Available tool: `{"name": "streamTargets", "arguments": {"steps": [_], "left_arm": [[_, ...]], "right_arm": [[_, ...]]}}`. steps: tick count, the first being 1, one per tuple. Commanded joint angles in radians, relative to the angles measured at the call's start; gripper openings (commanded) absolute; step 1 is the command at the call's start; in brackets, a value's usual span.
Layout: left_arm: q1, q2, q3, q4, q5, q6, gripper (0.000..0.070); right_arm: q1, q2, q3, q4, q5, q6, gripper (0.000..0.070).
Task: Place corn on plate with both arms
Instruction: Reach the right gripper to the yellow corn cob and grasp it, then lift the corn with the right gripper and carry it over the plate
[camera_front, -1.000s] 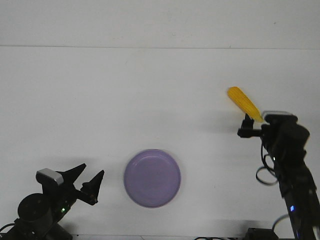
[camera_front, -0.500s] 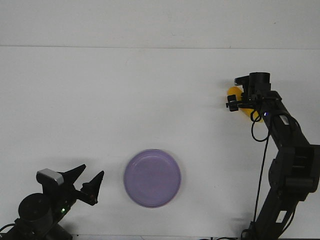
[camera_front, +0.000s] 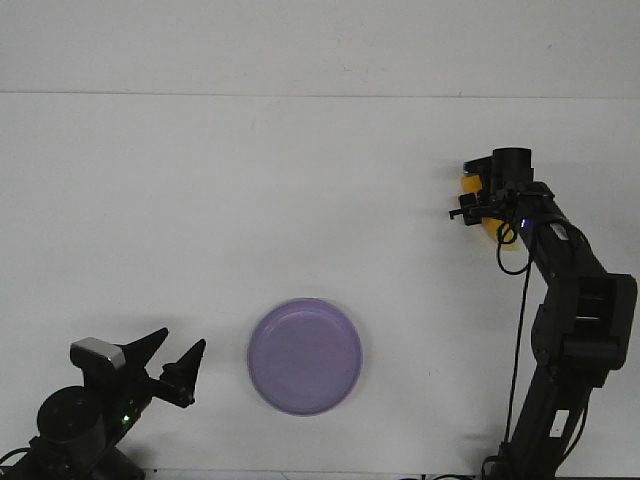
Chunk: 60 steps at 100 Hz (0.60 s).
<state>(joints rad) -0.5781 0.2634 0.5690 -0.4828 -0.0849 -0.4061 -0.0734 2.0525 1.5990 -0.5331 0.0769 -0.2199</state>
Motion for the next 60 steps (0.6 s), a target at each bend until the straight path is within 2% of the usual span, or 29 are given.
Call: {"name": "streamTargets", "arguments": {"steps": [1,19,42,60], "left_arm": [[-0.005,0.004,0.010,0.006,-0.010,0.000,0.0498],[-0.005,0.004,0.010,0.006,-0.014,0.000,0.0498],[-0.005,0.004,0.010,0.005,-0.014,0.000,0.0498],[-0.005,0.003,0.010,0.005,-0.014,0.000,0.0498]], "right_arm": [[-0.004,0.027,0.028,0.007,0.005,0.011,0.0154],[-0.005,-0.039,0.033,-0.024,-0.006,0.047,0.0142],[0.013,-0.286,0.033,-0.126,-0.161,0.132,0.0143],[0.103,-0.518,0.026,-0.249,-0.232,0.175,0.0144]]}}
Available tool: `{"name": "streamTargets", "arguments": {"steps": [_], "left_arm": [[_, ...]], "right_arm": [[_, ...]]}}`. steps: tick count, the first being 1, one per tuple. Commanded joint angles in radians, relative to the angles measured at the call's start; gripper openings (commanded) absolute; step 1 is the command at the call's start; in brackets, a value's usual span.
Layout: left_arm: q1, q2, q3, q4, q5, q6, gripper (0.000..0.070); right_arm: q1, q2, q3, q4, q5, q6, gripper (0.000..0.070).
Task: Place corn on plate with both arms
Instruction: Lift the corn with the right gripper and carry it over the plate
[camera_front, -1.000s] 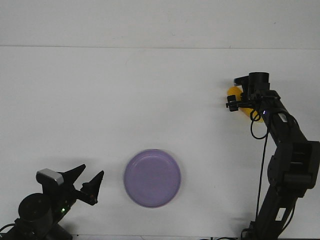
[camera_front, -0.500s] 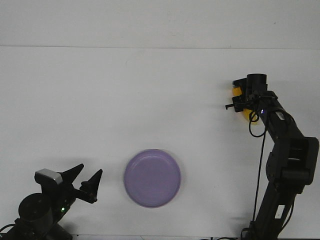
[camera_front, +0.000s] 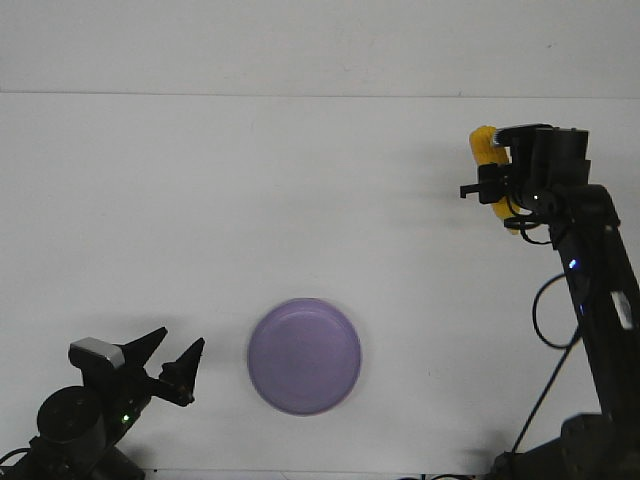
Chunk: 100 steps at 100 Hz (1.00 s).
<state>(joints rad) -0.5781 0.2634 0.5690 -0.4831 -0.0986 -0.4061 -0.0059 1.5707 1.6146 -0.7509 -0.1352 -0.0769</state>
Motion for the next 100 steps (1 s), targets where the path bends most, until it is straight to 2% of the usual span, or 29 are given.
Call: {"name": "streamTargets", "arguments": {"steps": [1,16,32,48,64,74,100], "left_arm": [[-0.005,0.004,0.010,0.005,0.000,0.000,0.0498],[-0.005,0.004,0.010,0.005,0.000,0.000,0.0498],[-0.005,0.004,0.010,0.005,0.000,0.000,0.0498],[-0.005,0.004,0.010,0.005,0.000,0.000,0.0498],[-0.005,0.004,0.010,0.004,-0.003,0.000,0.0498],[-0.005,0.004,0.010,0.004,-0.003,0.000,0.0498],[-0.005,0.004,0.010,0.004,-0.010,0.000,0.0498]], "right_arm": [[0.043,-0.049,0.008,-0.037,-0.021,0.032,0.0144],[0.206,-0.224,-0.069,-0.069,-0.024,0.068,0.0144],[0.449,-0.352,-0.238,-0.031,-0.016,0.147,0.0144],[0.697,-0.372,-0.433,0.068,0.025,0.258,0.0144],[0.893,-0.329,-0.610,0.251,0.122,0.336,0.0144],[0.960,-0.271,-0.666,0.325,0.153,0.372,0.0144],[1.024,-0.091,-0.679,0.417,0.162,0.367,0.0148]]}}
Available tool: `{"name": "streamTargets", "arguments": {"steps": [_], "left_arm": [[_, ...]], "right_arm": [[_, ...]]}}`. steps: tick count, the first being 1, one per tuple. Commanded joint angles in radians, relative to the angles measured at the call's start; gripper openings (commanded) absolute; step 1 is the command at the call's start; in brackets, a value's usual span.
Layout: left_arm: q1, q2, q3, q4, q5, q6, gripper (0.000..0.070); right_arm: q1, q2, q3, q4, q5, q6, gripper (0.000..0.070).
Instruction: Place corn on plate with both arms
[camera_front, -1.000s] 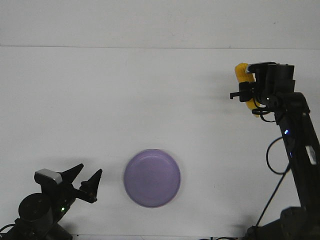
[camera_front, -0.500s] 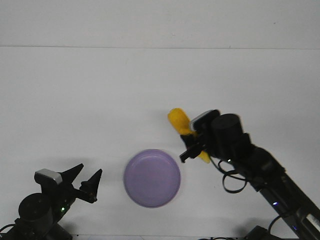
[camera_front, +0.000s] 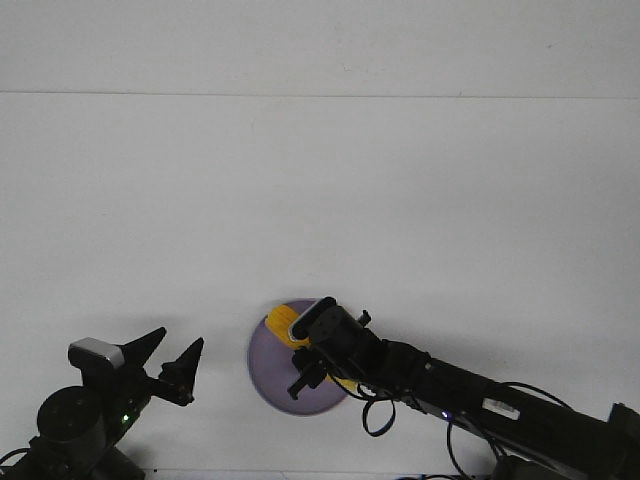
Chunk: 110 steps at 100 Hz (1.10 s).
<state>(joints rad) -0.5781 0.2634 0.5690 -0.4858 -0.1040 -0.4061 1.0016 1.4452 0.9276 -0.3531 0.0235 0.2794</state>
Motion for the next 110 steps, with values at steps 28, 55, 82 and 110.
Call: {"name": "streamTargets", "arguments": {"steps": [28,55,82,110], "left_arm": [[-0.005,0.004,0.010,0.001,-0.005,-0.003,0.0498],[-0.005,0.003,0.010,0.002,-0.005,-0.003,0.0499],[-0.005,0.003,0.010,0.024,-0.013,0.003,0.0499],[-0.005,0.003,0.010,0.080,-0.029,0.032,0.0352]], "right_arm": [[0.020,0.062,0.009,0.028,0.002,0.013,0.0552],[0.007,-0.132,0.050,0.032,0.040,-0.068,0.0550],[-0.051,-0.591,0.051,-0.125,0.332,-0.204,0.0549],[-0.092,-0.893,-0.094,-0.268,0.448,-0.192,0.0501]]}}
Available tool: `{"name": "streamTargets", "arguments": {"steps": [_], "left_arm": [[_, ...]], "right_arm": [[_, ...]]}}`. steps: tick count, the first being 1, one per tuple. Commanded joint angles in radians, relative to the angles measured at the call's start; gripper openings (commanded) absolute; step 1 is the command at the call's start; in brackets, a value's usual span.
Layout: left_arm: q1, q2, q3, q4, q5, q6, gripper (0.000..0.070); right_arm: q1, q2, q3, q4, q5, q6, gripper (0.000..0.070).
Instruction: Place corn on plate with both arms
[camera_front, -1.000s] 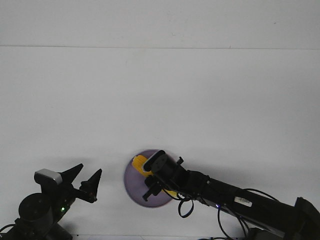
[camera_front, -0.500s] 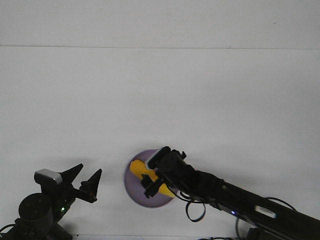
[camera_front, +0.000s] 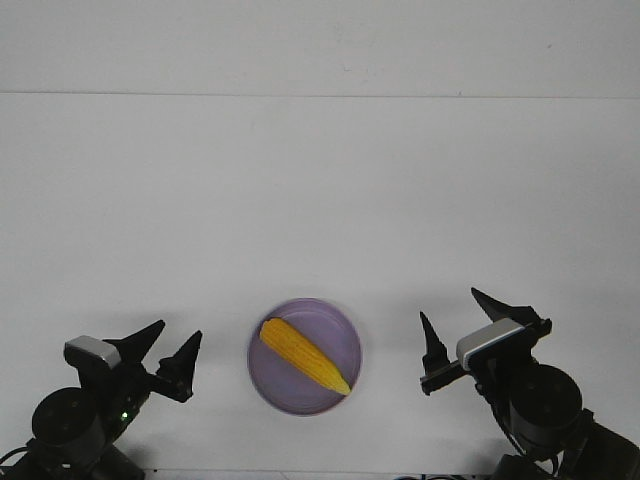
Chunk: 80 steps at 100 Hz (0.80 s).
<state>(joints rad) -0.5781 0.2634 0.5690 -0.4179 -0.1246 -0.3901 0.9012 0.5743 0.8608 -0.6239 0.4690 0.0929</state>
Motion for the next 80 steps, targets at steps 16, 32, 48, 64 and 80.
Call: {"name": "streamTargets", "arguments": {"steps": [16,32,48,64,80], "left_arm": [[-0.005,0.003,0.010,0.012,-0.011,0.043,0.0007],[-0.005,0.003,0.010,0.012,-0.010,0.042,0.0012],[-0.005,0.003,0.010,0.012,-0.010,0.042,0.0012],[-0.005,0.003,0.010,0.012,-0.010,0.042,0.0012],[-0.005,0.003,0.010,0.012,-0.010,0.042,0.0012]], "right_arm": [[0.008,-0.078,-0.090,0.000,-0.022,0.015,0.0013],[0.008,-0.078,-0.090,-0.003,-0.024,0.014,0.0012],[0.008,-0.078,-0.090,-0.003,-0.024,0.014,0.0012],[0.008,-0.078,-0.090,-0.003,-0.024,0.014,0.0012],[0.008,-0.078,-0.090,-0.003,-0.024,0.014,0.0012]]}}
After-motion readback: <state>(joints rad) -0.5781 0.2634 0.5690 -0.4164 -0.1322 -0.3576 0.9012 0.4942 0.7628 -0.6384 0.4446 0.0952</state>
